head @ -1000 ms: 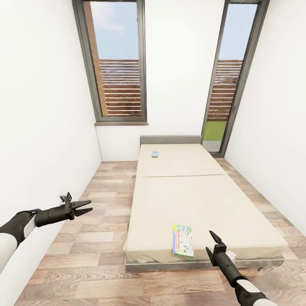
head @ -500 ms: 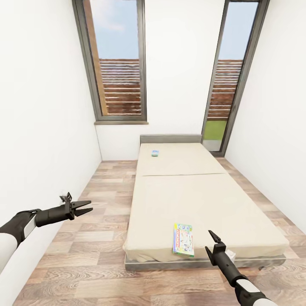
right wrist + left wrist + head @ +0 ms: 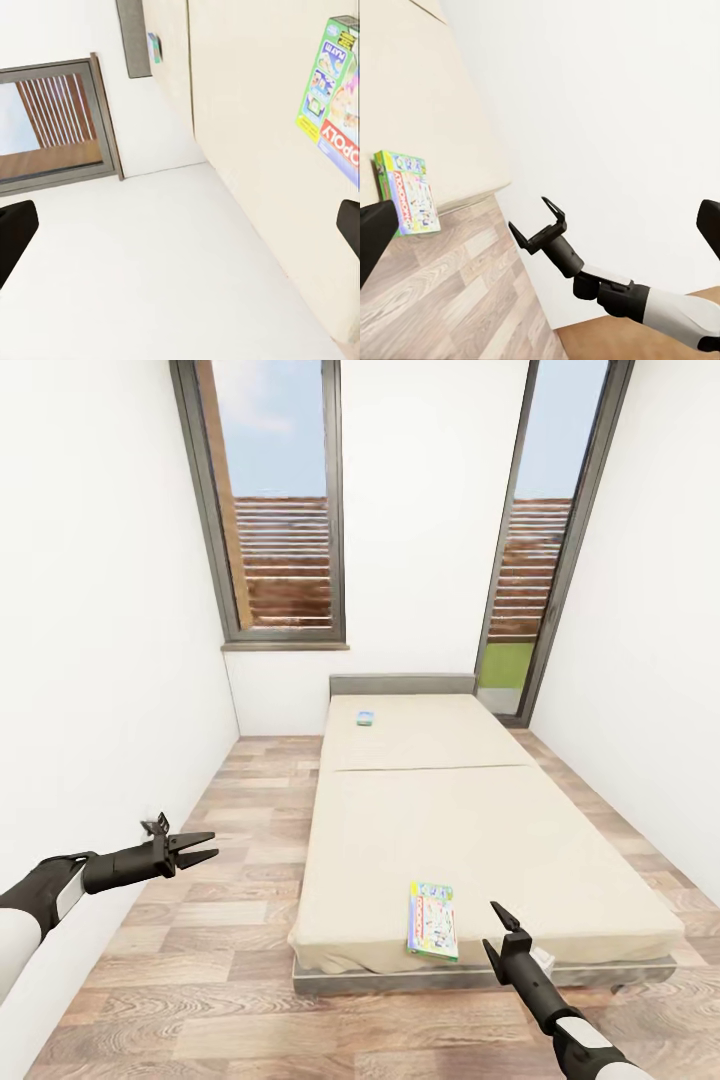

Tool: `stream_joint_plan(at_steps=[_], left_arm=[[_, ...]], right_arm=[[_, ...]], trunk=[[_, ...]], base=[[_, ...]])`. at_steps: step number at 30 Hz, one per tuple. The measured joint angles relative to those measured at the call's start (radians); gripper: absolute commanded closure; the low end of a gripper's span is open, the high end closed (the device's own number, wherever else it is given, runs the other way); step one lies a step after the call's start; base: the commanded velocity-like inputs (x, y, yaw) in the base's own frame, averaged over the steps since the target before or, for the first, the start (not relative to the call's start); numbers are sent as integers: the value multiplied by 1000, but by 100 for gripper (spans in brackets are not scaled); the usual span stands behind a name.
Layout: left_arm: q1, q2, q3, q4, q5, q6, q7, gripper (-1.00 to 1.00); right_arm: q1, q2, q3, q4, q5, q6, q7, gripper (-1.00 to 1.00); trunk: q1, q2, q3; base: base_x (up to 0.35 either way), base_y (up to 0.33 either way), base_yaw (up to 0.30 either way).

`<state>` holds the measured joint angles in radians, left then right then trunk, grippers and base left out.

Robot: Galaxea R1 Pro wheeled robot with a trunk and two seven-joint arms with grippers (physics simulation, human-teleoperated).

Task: Put all the toys in the child's room - the three board games (two on the bed and one on the table), the two jigsaw puzzles on the table, and the tennis ball on the table - inside the toy box on the table in the child's room.

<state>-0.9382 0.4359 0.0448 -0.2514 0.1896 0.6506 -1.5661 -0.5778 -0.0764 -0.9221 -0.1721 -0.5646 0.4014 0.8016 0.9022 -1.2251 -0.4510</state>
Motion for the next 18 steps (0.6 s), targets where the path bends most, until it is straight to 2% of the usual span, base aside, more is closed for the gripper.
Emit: stream_joint_plan(at_steps=[14,18], left_arm=[[0,1,1,-1,1,-2,0,-100],[0,2,2,-4,1,-4,0,-100]], right_arm=[[0,0,0,-1,1,1,19,-100],[0,0,12,-1,1,11,44,-100]], trunk=[[54,-98,-44],[69,-126,-56]], base=[[0,0,0],[0,0,0]])
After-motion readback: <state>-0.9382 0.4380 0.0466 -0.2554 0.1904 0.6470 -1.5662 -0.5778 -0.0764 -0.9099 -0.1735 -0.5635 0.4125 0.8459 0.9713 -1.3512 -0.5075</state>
